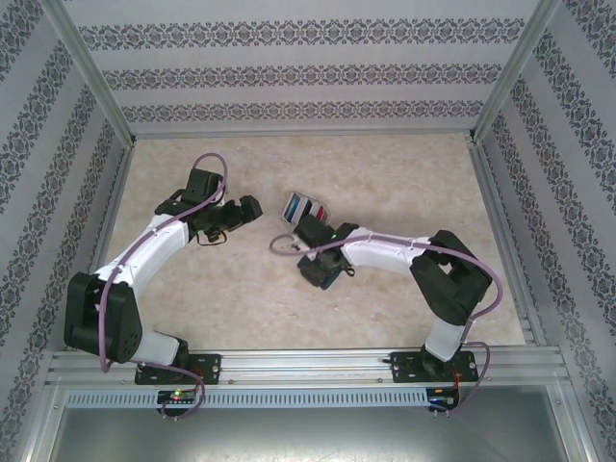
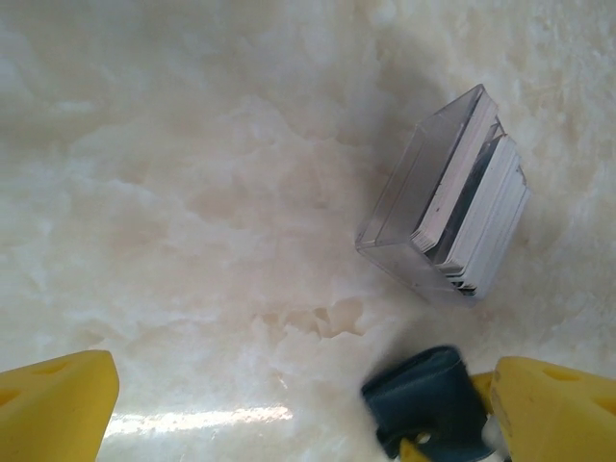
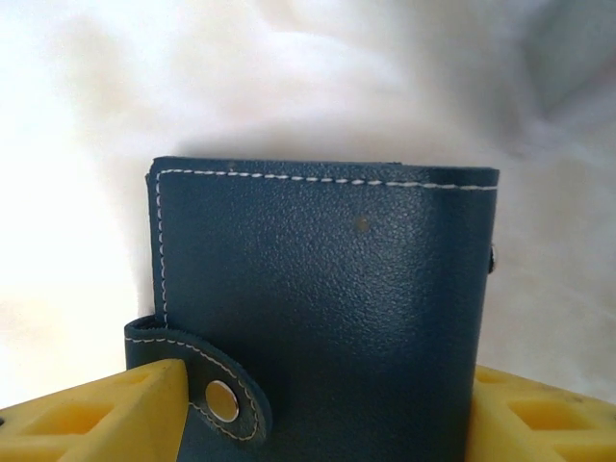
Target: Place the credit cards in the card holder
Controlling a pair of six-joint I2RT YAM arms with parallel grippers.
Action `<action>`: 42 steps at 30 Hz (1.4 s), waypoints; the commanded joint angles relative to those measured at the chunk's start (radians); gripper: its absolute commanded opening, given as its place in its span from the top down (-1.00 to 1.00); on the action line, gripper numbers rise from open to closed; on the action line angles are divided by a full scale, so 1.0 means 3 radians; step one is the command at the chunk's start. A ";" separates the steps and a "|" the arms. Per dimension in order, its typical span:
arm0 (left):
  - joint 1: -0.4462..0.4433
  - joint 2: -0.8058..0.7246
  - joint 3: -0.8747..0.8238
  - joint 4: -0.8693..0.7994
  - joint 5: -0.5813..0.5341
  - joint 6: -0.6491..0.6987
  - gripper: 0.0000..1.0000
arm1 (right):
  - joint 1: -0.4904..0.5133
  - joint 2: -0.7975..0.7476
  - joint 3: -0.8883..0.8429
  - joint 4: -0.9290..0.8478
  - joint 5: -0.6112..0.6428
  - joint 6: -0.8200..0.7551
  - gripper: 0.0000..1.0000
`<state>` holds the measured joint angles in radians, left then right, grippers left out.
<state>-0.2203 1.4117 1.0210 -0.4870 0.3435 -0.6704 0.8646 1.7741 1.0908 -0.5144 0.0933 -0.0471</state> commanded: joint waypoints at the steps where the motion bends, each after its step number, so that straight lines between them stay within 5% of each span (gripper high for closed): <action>1: 0.0039 -0.0138 -0.0220 -0.0241 0.0215 -0.0092 -0.99 | 0.0275 0.0038 -0.0064 -0.0089 0.0165 -0.0849 -0.41; 7: 0.0038 -0.0160 -0.0510 -0.0346 0.0538 0.0008 -0.99 | 0.0465 -0.0069 -0.0239 0.0459 0.1025 -0.1683 -0.59; 13: -0.0188 -0.0097 -0.0698 0.0037 0.0814 -0.0129 -1.00 | 0.0373 -0.0522 -0.0340 0.0236 0.1141 -0.1429 -0.75; 18: -0.0341 -0.0028 -0.0596 -0.0063 0.0811 -0.0041 -0.96 | 0.0190 -0.0823 -0.0087 -0.0340 0.0791 -0.0254 -0.72; 25: -0.0369 0.0081 -0.0580 -0.0050 0.0767 0.0048 -0.88 | 0.0110 -0.0984 -0.0441 0.0223 -0.0251 0.2021 -0.44; 32: -0.0368 0.0264 -0.0424 -0.0162 0.0560 0.0130 -0.91 | 0.0686 -0.0341 -0.0100 -0.0068 0.0156 0.2079 -0.29; 42: -0.0387 0.0443 -0.0407 0.0137 0.0670 0.0072 -0.92 | 0.0415 -0.0530 -0.0540 -0.0477 0.1181 0.2389 -0.27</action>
<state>-0.3210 1.5200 0.8886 -0.4938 0.5236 -0.6544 1.0428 1.6836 0.9756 -0.5758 0.3004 0.6029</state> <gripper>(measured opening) 0.961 0.635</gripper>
